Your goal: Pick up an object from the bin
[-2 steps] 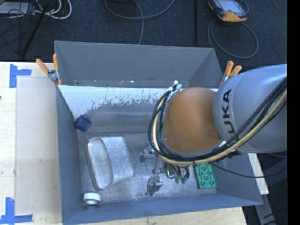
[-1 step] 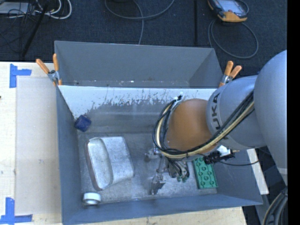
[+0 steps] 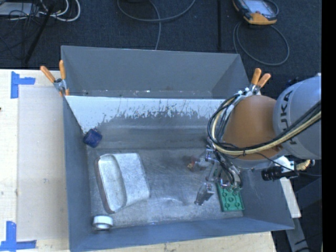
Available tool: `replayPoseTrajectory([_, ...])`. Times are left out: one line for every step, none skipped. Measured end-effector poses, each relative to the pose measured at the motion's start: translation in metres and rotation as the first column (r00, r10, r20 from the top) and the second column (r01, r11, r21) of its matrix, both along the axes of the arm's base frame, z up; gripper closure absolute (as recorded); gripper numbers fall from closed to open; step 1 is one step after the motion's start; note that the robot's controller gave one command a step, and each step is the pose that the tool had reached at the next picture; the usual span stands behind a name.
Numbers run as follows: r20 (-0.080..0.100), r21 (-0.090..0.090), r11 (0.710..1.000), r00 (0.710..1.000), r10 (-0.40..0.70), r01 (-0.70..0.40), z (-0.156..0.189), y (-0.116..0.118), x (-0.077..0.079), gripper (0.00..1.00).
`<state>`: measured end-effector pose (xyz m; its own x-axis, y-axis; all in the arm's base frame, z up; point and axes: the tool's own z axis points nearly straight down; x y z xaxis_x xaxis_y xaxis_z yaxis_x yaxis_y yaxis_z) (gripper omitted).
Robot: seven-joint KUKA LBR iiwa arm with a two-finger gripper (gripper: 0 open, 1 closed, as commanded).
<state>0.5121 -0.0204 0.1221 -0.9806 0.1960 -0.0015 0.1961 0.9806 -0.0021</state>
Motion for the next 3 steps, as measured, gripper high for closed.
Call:
replayPoseTrajectory([0.001, -0.002, 0.986, 0.986, 0.168, -0.168, 0.025, -0.141, 0.028, 0.00])
replayPoseTrajectory([0.005, 0.000, 0.948, 0.948, 0.317, -0.317, -0.047, -0.125, 0.014, 0.00])
replayPoseTrajectory([0.008, -0.004, 0.949, 0.949, 0.315, -0.315, -0.045, -0.127, 0.015, 1.00])
